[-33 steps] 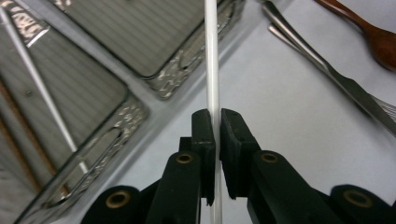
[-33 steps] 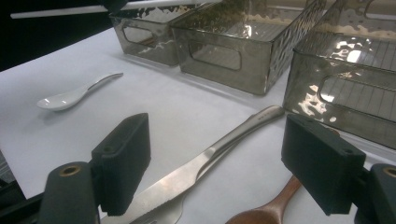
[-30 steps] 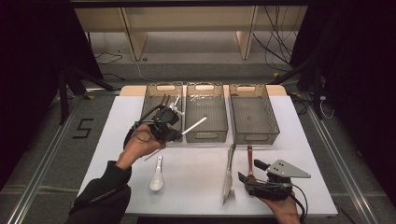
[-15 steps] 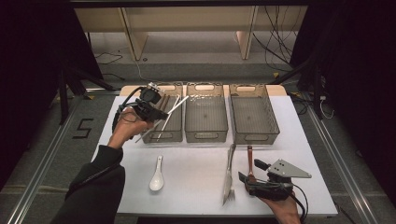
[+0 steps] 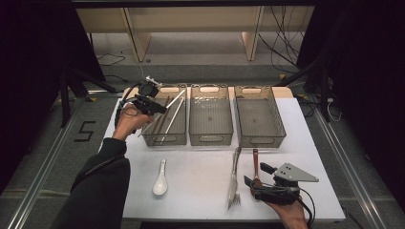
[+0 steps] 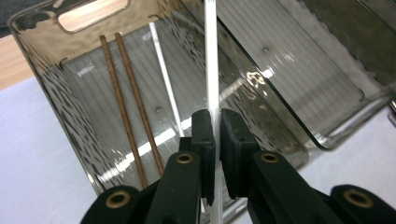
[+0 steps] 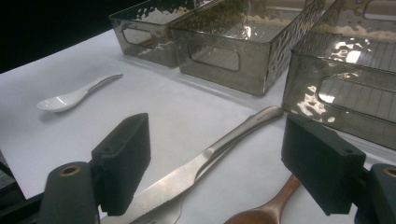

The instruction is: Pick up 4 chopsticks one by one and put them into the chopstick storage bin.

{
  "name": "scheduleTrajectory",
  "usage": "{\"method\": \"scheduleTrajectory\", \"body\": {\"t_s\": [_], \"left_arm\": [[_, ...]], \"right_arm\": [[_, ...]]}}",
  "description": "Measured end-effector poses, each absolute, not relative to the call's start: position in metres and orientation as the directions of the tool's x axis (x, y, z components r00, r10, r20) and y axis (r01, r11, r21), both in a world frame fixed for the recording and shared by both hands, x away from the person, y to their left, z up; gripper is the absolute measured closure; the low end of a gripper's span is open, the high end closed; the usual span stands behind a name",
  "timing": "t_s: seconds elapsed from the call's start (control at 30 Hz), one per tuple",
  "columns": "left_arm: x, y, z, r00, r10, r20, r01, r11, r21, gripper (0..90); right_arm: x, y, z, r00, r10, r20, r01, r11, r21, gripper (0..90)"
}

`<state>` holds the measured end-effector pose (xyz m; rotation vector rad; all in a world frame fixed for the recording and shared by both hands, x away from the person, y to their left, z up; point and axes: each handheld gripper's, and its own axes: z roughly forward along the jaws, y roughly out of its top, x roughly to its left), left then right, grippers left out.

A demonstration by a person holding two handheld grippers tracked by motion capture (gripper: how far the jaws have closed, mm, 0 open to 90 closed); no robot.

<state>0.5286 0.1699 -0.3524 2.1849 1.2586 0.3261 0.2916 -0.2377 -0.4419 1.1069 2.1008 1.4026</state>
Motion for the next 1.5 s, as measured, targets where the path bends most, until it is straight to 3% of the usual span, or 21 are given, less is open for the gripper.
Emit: {"method": "scheduleTrajectory", "body": {"t_s": [1.33,1.4,1.43,1.47,1.5], "left_arm": [[0.571,0.178,-0.392,0.419,0.904,-0.087,0.721,-0.273,0.636,83.6],[0.571,0.177,-0.395,0.409,0.908,-0.09,0.722,-0.262,0.64,82.4],[0.571,0.177,-0.396,0.409,0.908,-0.095,0.726,-0.26,0.637,72.9],[0.571,0.176,-0.396,0.402,0.91,-0.104,0.73,-0.25,0.637,72.9],[0.571,0.176,-0.396,0.397,0.911,-0.108,0.728,-0.242,0.641,66.2]], "right_arm": [[0.292,-0.238,-0.442,-0.621,0.775,0.115,0.4,0.188,0.897,24.6],[0.292,-0.238,-0.442,-0.621,0.776,0.114,0.4,0.188,0.897,24.6],[0.291,-0.238,-0.442,-0.619,0.777,0.116,0.402,0.186,0.897,24.6],[0.291,-0.238,-0.442,-0.619,0.777,0.116,0.402,0.186,0.897,24.6],[0.291,-0.238,-0.442,-0.619,0.777,0.115,0.401,0.187,0.897,24.6]]}}
